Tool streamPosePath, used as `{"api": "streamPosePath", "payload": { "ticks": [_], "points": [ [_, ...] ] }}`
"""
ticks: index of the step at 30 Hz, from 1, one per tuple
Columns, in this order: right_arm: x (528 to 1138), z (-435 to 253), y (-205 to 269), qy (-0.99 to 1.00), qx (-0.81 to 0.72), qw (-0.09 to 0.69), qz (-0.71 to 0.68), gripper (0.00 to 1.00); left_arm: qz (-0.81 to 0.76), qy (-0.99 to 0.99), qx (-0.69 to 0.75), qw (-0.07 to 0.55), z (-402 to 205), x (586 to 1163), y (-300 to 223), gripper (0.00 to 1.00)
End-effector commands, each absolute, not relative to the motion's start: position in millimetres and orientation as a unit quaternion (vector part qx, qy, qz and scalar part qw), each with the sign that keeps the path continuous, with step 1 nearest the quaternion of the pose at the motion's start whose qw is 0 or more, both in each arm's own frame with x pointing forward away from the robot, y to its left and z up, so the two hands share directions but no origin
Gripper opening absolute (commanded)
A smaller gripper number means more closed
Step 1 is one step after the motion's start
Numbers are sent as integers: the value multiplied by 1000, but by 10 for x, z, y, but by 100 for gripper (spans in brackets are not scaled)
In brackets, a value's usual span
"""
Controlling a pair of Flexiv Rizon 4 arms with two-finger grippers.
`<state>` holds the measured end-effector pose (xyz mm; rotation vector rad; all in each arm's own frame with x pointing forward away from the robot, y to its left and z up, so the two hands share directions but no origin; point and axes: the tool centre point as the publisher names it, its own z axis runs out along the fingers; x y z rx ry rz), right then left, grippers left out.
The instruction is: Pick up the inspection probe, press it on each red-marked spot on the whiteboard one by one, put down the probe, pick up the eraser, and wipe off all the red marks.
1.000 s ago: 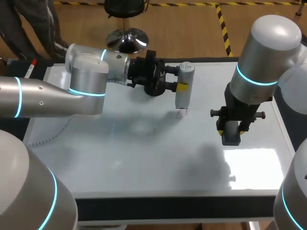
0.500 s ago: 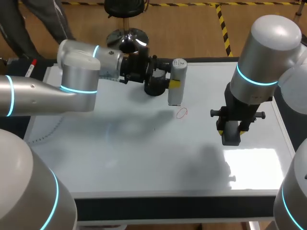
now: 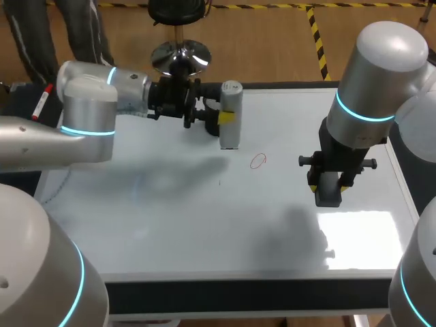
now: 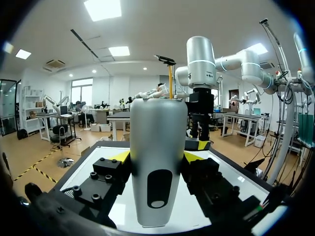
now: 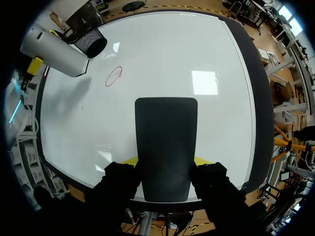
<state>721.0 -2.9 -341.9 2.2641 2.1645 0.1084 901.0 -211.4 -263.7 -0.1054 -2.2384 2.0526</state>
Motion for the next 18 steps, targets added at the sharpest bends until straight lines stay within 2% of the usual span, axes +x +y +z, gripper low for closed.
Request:
{"api": "streamPosePath", "payload": {
  "ticks": [1, 18],
  "points": [
    [7211, -3419, -36, 691, 722, 3, 35, 0, 676, -735, -26, 44, -2577, 8943, -1867, 0],
    [7211, -3419, -36, 691, 722, 3, 35, 0, 676, -737, -4, 11, -2487, 8780, -1197, 0]
  ]
}}
